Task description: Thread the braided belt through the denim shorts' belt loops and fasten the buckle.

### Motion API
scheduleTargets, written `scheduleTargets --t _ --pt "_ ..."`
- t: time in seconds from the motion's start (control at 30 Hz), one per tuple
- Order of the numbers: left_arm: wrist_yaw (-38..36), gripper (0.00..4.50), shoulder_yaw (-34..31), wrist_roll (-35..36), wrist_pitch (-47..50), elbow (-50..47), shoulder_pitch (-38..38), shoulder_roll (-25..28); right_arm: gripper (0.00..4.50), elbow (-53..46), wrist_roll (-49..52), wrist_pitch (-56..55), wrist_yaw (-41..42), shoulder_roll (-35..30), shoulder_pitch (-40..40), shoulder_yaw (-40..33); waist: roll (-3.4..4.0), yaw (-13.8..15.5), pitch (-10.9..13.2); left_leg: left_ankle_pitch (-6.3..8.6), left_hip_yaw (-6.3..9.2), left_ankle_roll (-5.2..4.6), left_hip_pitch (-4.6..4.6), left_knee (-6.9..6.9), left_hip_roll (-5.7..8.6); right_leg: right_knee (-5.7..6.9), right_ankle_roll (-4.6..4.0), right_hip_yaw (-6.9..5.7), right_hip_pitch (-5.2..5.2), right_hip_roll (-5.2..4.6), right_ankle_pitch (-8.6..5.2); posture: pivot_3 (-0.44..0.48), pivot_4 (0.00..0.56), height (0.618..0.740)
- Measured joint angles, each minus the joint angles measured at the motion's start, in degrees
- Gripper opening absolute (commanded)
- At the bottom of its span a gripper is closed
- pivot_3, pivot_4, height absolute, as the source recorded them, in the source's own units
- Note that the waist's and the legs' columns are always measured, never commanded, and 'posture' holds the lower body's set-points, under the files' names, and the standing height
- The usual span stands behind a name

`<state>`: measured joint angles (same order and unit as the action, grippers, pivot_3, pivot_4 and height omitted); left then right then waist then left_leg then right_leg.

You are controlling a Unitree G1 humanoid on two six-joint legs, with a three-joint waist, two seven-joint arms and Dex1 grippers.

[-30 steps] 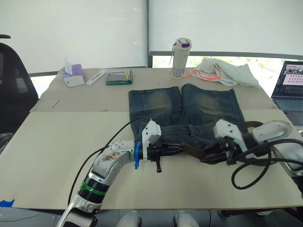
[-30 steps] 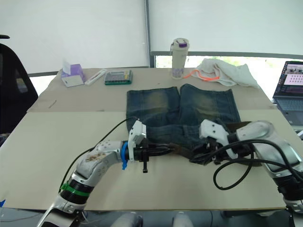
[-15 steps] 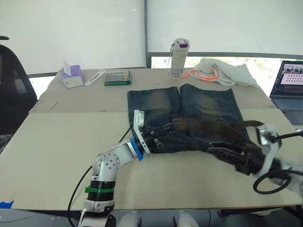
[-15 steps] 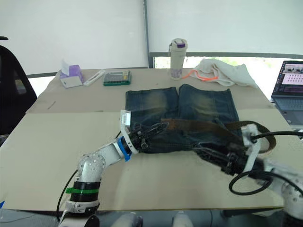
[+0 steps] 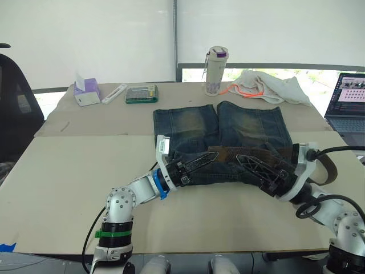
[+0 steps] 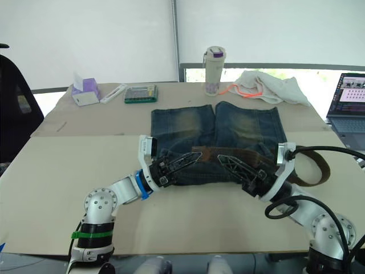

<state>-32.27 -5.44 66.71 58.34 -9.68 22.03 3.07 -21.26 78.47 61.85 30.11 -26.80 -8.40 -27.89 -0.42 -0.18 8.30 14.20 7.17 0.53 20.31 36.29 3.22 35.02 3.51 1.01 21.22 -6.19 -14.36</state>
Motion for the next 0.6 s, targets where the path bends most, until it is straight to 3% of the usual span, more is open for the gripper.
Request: scheduleTargets --t 0.13,0.23,0.33,0.37,0.53,0.6 --pt "0.0 0.0 0.4 0.0 -0.5 0.0 -0.4 0.0 0.84 0.0 1.7 -0.4 -0.5 -1.1 0.0 0.4 0.0 0.0 0.0 0.0 0.0 0.0 -0.01 -0.01 -0.02 0.01 0.0 0.0 0.0 0.0 0.0 0.0 0.15 0.74" --pt "0.0 0.0 0.7 0.0 -0.7 0.0 -0.5 0.1 0.04 0.1 2.8 -0.5 -0.8 -1.4 0.1 0.7 -0.01 -0.1 0.0 0.0 -0.01 0.0 -0.01 -0.01 -0.02 0.01 0.0 0.0 0.0 0.01 0.0 0.0 0.15 0.74" --pt "-0.5 0.0 1.1 -0.5 -1.2 0.0 -0.7 0.7 0.04 0.1 3.1 -0.8 -1.1 -1.9 0.3 1.1 -0.01 -0.1 0.0 0.0 -0.01 0.0 0.0 -0.01 -0.02 0.0 0.0 -0.01 0.0 0.01 0.0 0.0 0.15 0.74" --pt "-0.8 0.59 1.3 -1.3 -1.9 0.0 -0.7 0.8 0.0 0.1 3.3 -1.3 -1.4 -1.9 0.4 1.4 -0.01 0.0 0.0 0.0 -0.01 0.0 0.0 -0.01 -0.02 0.0 0.01 0.0 0.0 0.01 -0.01 0.0 0.15 0.74" --pt "-2.7 2.2 5.2 -8.7 -6.8 -0.5 -0.7 4.6 0.0 3.8 2.0 -3.5 -2.9 -5.5 -0.4 1.3 -0.01 0.0 0.0 0.0 -0.04 0.0 0.01 -0.01 0.0 -0.02 0.0 0.03 0.0 0.0 0.0 0.0 0.15 0.74" --pt "-4.8 2.2 8.5 -14.8 -9.9 -1.9 -1.7 9.4 0.0 9.1 -1.5 -4.4 -2.6 -10.2 -2.1 0.5 0.0 -0.1 0.0 0.0 -0.11 0.0 0.0 -0.03 -0.01 -0.02 -0.02 0.07 0.02 0.0 0.0 0.0 0.15 0.74"
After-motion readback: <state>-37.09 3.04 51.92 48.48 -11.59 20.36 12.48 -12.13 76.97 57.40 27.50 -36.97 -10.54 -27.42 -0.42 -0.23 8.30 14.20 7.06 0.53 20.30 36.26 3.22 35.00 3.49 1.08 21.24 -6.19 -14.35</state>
